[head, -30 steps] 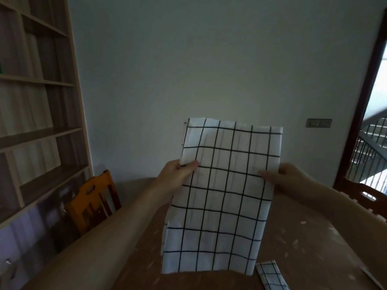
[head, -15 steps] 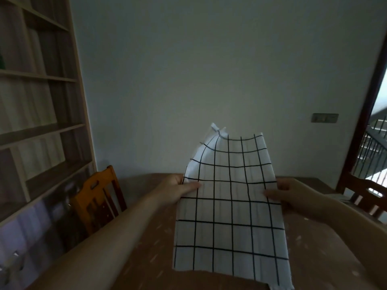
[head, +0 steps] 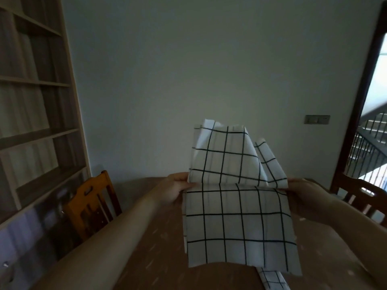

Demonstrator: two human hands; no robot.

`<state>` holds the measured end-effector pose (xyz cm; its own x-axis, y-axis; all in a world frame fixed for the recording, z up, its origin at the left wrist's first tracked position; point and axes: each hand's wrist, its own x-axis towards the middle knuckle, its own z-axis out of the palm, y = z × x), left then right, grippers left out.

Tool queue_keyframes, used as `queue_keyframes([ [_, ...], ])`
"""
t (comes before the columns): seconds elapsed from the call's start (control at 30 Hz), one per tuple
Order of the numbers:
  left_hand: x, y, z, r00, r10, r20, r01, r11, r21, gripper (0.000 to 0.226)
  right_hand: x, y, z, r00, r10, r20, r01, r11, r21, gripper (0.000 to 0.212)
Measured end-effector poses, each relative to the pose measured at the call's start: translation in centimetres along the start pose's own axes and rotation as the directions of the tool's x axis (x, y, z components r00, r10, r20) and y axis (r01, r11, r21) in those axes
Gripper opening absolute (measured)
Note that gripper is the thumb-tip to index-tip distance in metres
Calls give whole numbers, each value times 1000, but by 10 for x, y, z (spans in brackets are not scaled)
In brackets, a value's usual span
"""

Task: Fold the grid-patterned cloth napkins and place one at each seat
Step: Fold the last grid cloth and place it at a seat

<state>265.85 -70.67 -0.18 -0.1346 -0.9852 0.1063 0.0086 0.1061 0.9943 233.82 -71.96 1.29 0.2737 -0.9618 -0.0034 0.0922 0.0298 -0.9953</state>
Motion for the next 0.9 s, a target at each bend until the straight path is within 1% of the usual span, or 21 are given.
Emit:
queue_keyframes([
  [0.07, 1, 3, 0, 999, 17, 34, -16, 1000, -11, 21, -1, 3, -11, 1000, -9, 21, 9, 1000, 23, 25],
  [0.1, 1, 4, 0, 999, 34, 42, -33, 999, -18, 27, 3, 4, -5, 995, -48, 83, 46, 998, 35, 37],
  [0.13, 2, 6, 0, 998, 50, 46, -49, 999, -23, 34, 3, 0, -3, 988, -64, 141, 57, 997, 50, 57],
  [0.17, 2, 8, 0, 997, 61, 53, -61, 998, -14, 38, -3, -9, 10, 963, -126, 239, 110, 991, 82, 62],
  [0.2, 3, 8, 0, 995, 63, 74, -65, 998, 18, 35, -6, -14, 16, 904, -235, 356, 179, 967, 183, 45],
  [0.23, 3, 10, -1, 995, 65, 78, -69, 996, 54, 30, -3, -17, 6, 835, -179, 520, 39, 962, 269, 24],
  [0.27, 2, 11, -1, 996, 66, 62, -70, 995, 73, 27, 6, -12, -4, 887, -305, 346, 247, 948, 201, 27],
  [0.3, 2, 12, 0, 997, 65, 38, -67, 996, 60, 26, 12, -11, -2, 966, -154, 208, 116, 977, 180, 42],
  [0.33, 2, 11, -1, 998, 60, 19, -61, 997, 45, 26, 17, -3, -10, 968, -225, 114, 231, 972, -41, 47],
  [0.37, 1, 12, 0, 998, 54, 10, -54, 997, 46, 30, 16, 2, -17, 970, -205, 131, 224, 964, -146, 48],
  [0.43, 2, 13, -2, 999, 48, -12, -46, 995, 91, 34, 9, 2, -11, 985, -134, 108, 157, 956, -249, 54],
  [0.5, 2, 18, -3, 997, 53, -54, -47, 991, 122, 29, 6, -5, -4, 983, -179, 48, 186, 949, -255, 54],
  [0.6, -1, 27, -2, 991, 13, -131, 0, 995, 103, 29, 5, -10, -5, 974, -227, -2, 222, 957, -188, 41],
  [0.67, -2, 28, -1, 988, 2, -152, 10, 997, 78, 30, 6, -11, -7, 971, -236, -36, 222, 948, -228, 44],
  [0.73, -3, 27, -4, 987, -3, -158, 14, 998, 69, 35, 7, -11, -9, 956, -282, -86, 246, 923, -298, 38],
  [0.8, -3, 27, -6, 990, 2, -144, 8, 998, 70, 36, 6, -14, -8, 935, -343, -87, 294, 890, -347, 26],
  [0.9, -5, 29, -6, 993, 11, -119, -7, 999, 32, 37, 5, -16, -3, 922, -376, -87, 327, 880, -345, 23],
])
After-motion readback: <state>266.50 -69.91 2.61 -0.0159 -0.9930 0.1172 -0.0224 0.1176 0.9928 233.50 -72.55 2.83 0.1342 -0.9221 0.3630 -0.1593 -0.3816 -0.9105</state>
